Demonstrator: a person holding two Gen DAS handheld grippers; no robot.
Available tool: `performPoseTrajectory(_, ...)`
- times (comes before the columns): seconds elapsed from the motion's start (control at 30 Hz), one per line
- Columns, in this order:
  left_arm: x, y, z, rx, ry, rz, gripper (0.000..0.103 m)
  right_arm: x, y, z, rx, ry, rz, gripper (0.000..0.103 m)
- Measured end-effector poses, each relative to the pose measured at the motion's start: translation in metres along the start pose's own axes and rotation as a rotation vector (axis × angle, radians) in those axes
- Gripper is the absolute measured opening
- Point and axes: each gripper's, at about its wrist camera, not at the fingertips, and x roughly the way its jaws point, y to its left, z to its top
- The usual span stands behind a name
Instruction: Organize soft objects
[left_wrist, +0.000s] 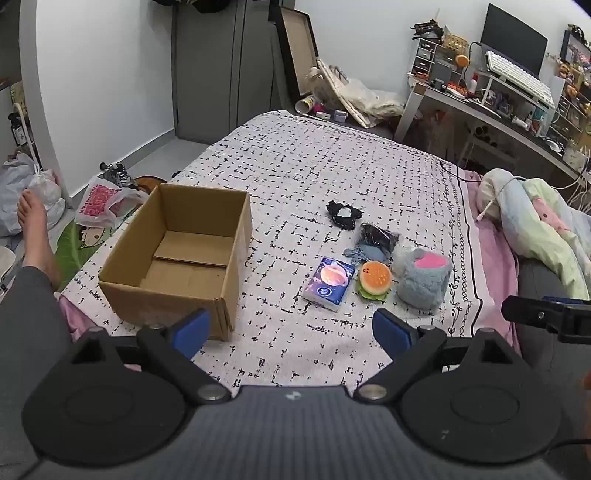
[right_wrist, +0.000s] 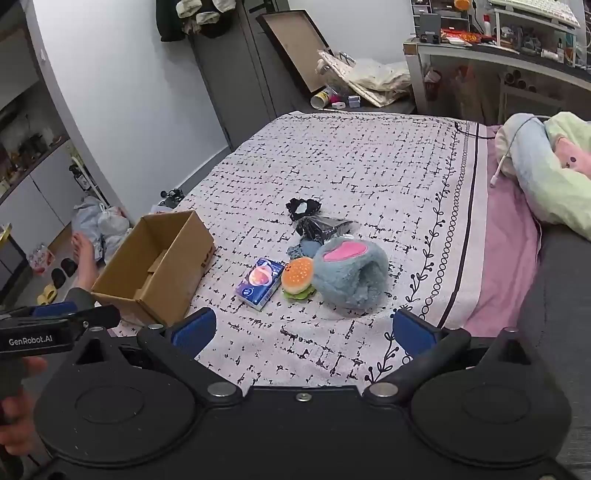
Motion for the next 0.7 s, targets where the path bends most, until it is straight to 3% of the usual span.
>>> performPoseTrajectory(0.37,-0.007,0.001,-0.004,-0.02,-0.044,-0.055,0.094,-0.007,0.008,-0.001,0.0,0.002,-0.041,0.103)
performPoseTrajectory(0.7,-0.01,-0.009,-0.004,0.014,-0.075,-0.012,0.093,-0.01,-0.002,-0.005,0.021,-0.014,-0.047,0.103)
